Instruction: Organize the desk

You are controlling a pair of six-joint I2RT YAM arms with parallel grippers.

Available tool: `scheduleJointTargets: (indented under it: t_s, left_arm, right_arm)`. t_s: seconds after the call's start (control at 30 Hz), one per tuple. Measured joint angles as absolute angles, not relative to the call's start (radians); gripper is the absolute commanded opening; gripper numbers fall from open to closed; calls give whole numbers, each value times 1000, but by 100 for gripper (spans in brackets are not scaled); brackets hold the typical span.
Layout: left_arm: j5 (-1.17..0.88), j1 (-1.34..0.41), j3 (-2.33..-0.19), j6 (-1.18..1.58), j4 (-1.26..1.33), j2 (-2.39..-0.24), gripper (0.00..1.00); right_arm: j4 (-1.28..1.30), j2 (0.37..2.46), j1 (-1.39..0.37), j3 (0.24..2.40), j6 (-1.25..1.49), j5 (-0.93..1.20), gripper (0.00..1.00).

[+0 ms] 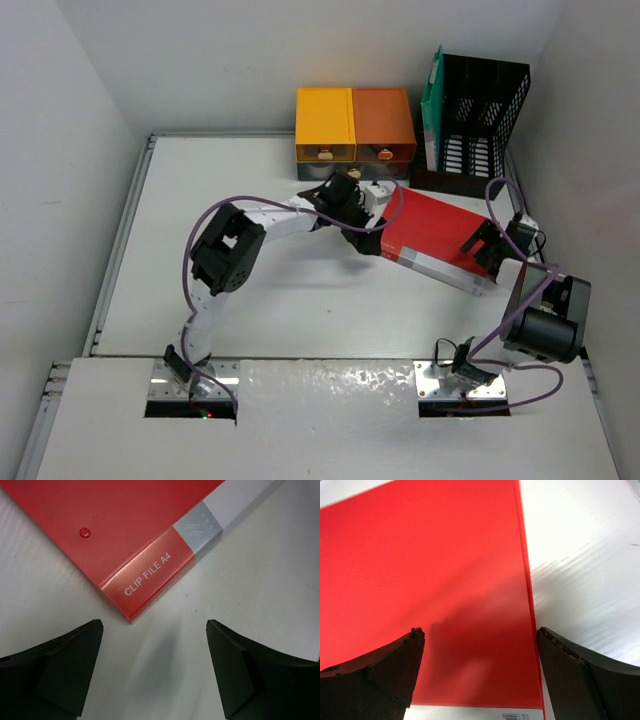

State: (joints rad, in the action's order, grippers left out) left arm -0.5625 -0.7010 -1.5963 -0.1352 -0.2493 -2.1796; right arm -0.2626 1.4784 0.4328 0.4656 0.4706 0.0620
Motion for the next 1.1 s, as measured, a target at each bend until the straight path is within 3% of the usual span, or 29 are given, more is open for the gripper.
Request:
scheduleJointTargets:
  t_s: [0.2, 0.47, 0.6, 0.77, 0.87, 0.9, 1.1]
  left_arm:
    - [-592, -683, -1631, -68, -219, -2243, 81]
    - [-652, -604, -1712, 21, -176, -2331, 67]
    - [-698, -587, -1705, 47, -171, -2335, 47]
    - [-758, -595, -1674, 59, -176, -2339, 33]
    - [-800, -595, -1660, 64, -187, -2340, 18]
    - [-813, -595, -1660, 65, -198, -2342, 0]
    - [-889, -594, -1664, 61, -253, -2348, 0]
  right_arm:
    - [-257, 1481, 349, 470, 435, 60, 90]
    - [-258, 1483, 334, 471, 428, 88, 90]
    - [-267, 1488, 329, 471, 430, 96, 90]
    - [-271, 1490, 323, 472, 429, 94, 89]
    - [-276, 1492, 319, 472, 429, 79, 88]
    - [-279, 1494, 318, 472, 428, 72, 88]
    - [-270, 1491, 310, 474, 413, 50, 89]
